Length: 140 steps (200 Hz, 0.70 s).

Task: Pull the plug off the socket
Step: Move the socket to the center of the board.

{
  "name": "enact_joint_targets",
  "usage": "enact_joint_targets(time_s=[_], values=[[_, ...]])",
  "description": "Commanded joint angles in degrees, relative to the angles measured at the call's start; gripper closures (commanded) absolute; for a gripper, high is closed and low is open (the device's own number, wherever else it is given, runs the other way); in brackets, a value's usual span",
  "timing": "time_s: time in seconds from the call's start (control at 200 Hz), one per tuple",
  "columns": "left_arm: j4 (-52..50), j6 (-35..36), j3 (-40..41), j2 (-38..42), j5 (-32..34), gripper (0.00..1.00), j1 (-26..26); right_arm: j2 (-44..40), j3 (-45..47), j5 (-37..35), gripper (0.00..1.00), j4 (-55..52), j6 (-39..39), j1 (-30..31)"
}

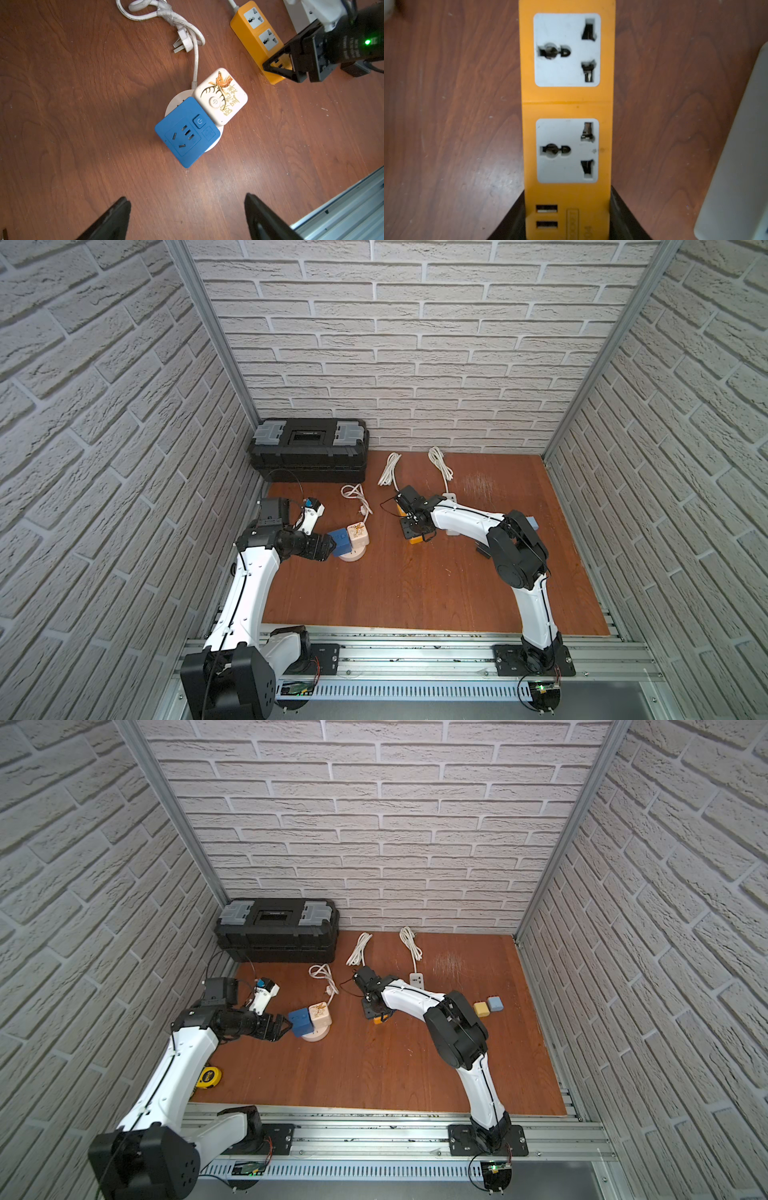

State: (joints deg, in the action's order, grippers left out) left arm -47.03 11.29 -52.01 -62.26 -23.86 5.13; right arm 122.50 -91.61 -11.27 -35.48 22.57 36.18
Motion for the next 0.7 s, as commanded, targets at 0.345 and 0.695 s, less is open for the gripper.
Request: enact_joint_targets(time_s=[0.345, 0.695], values=[[0.5, -1.3, -0.3, -1.3, -1.2, 0.09, 2.2, -12.0, 4.5, 1.5, 0.15, 0.1, 0.1, 0.8], [-0.7, -1.1, -1.7, -4.2, -3.7, 0.11, 10.4, -18.0, 6.7, 5.9, 0.19, 1.9, 6.0, 8.3]])
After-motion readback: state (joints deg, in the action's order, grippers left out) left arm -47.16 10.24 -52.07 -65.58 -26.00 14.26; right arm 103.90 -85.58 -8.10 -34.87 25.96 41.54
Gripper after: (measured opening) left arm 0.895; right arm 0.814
